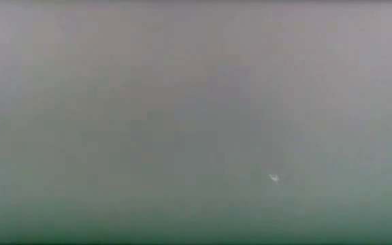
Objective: Sort & place blocks by color
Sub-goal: Put the top brown block into the blue bin
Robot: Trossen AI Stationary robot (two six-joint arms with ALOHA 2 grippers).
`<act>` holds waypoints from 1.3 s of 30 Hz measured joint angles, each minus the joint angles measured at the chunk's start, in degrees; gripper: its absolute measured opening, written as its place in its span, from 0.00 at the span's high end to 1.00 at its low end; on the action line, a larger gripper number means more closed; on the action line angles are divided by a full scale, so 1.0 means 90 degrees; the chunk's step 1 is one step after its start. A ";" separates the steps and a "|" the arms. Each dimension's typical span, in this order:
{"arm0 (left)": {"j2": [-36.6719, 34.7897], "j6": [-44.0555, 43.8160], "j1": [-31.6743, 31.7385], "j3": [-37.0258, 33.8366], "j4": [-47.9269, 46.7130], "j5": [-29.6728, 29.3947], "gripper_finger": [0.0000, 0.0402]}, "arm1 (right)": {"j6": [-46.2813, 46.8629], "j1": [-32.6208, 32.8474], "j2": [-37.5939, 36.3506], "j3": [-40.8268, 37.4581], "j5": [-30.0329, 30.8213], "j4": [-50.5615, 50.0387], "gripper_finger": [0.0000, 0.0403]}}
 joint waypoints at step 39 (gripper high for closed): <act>0.2539 -0.1992 -0.4898 0.0008 0.1922 -0.0991 0.67 | -0.2907 0.0278 0.0002 -0.0001 0.2367 0.1114 0.49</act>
